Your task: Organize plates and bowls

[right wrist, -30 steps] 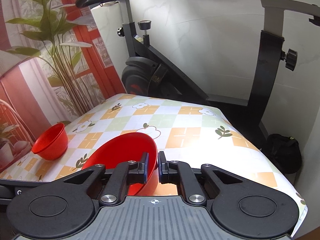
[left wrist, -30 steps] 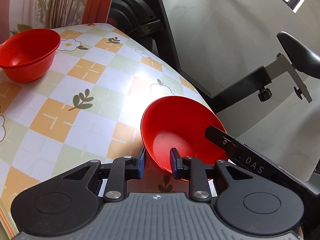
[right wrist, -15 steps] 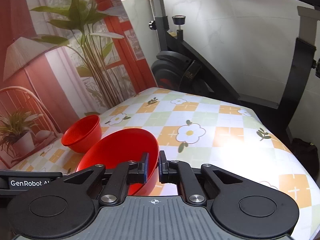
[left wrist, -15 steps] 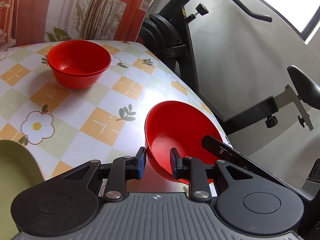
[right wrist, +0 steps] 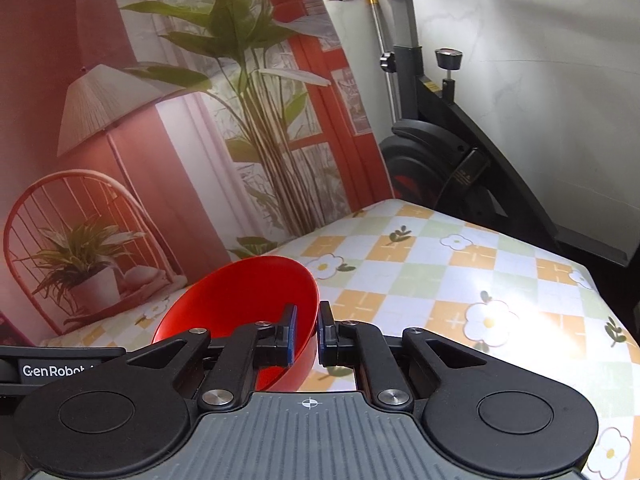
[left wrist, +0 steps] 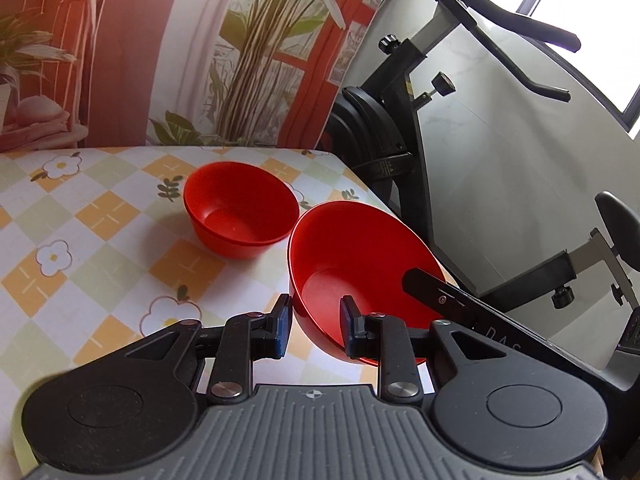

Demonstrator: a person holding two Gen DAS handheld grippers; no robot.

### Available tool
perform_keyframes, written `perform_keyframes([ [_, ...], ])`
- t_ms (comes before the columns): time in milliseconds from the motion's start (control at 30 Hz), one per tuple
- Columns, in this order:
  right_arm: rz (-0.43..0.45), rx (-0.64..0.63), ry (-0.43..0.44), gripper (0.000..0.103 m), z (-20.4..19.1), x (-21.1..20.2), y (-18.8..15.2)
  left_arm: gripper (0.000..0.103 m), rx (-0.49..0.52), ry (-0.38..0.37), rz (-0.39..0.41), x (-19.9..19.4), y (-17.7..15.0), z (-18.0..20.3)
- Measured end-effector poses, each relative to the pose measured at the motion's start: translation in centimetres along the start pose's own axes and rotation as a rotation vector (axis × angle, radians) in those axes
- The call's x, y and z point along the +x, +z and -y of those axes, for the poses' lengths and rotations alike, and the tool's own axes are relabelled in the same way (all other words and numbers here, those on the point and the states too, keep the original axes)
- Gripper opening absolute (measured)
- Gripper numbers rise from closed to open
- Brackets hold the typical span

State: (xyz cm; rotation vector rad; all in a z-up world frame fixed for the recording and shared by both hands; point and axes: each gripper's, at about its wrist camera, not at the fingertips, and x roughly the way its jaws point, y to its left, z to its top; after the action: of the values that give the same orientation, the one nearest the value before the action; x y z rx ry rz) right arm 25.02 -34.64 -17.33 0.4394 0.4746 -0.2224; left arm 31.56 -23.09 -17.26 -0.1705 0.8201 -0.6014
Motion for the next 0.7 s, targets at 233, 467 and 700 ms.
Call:
perform_keyframes([
  [233,0.011,-0.020,0.064,0.009,-1.9,3.2,3.3,0.027,0.040,0.034,0.018,-0.2,3.6,-0.8],
  [467,0.013,-0.054,0.081,0.009,-2.7,7.0,5.8,0.028,0.056,0.032,0.012,1.8,6.2,-1.9],
  [700,-0.032,-0.064,0.087,0.009,-2.6,11.2,5.3,0.028,0.035,0.065,-0.017,4.3,7.1,-3.7],
])
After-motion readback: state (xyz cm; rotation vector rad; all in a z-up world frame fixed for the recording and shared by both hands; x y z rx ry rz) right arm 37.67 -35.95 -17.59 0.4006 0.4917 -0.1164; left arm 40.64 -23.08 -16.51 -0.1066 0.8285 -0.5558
